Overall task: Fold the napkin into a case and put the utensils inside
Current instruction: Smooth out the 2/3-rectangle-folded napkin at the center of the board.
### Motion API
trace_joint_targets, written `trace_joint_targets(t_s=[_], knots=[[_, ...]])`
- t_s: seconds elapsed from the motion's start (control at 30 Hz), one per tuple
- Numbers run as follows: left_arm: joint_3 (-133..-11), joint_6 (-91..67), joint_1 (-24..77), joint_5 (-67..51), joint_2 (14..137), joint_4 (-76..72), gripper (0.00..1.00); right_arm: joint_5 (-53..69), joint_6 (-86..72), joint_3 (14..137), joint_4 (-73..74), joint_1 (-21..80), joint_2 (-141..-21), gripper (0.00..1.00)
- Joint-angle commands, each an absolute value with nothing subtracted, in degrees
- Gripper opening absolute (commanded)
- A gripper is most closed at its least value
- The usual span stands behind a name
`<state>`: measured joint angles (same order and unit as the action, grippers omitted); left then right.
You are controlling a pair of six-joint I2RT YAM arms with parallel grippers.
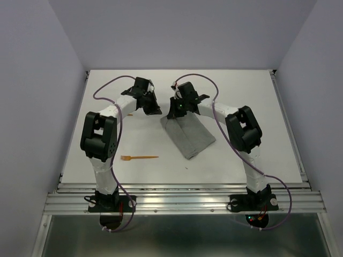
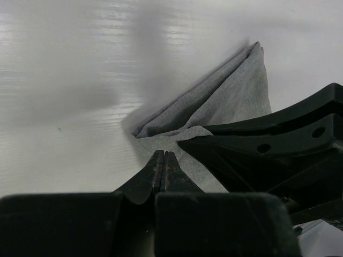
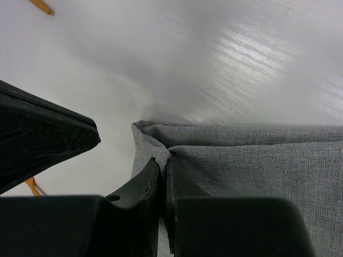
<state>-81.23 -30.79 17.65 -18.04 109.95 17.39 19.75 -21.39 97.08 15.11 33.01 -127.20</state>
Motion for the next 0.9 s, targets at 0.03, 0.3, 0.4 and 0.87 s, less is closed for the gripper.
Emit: trace_joint_targets(t_s=[0.03, 0.3, 0.4, 0.87], knots=[[-80.9, -29.6, 18.5, -19.2, 108.8, 16.9, 0.0, 25.0, -16.2, 101.7, 17.3, 32.4, -126.6, 0.01], [-81.6, -29.0, 20.0, -19.3, 110.9, 18.0, 0.0, 27.4, -10.6, 107.0, 21.5, 31.9, -130.1, 0.01], [-81.5, -29.1, 20.1, -19.3, 111.4, 18.0, 0.0, 28.1, -9.8, 108.0, 22.5, 31.4, -131.5, 0.01], [-82.4, -29.3, 20.3, -17.9, 115.0, 17.2, 0.0, 28.8, -9.1, 108.7, 22.7, 31.4, -135.1, 0.01]])
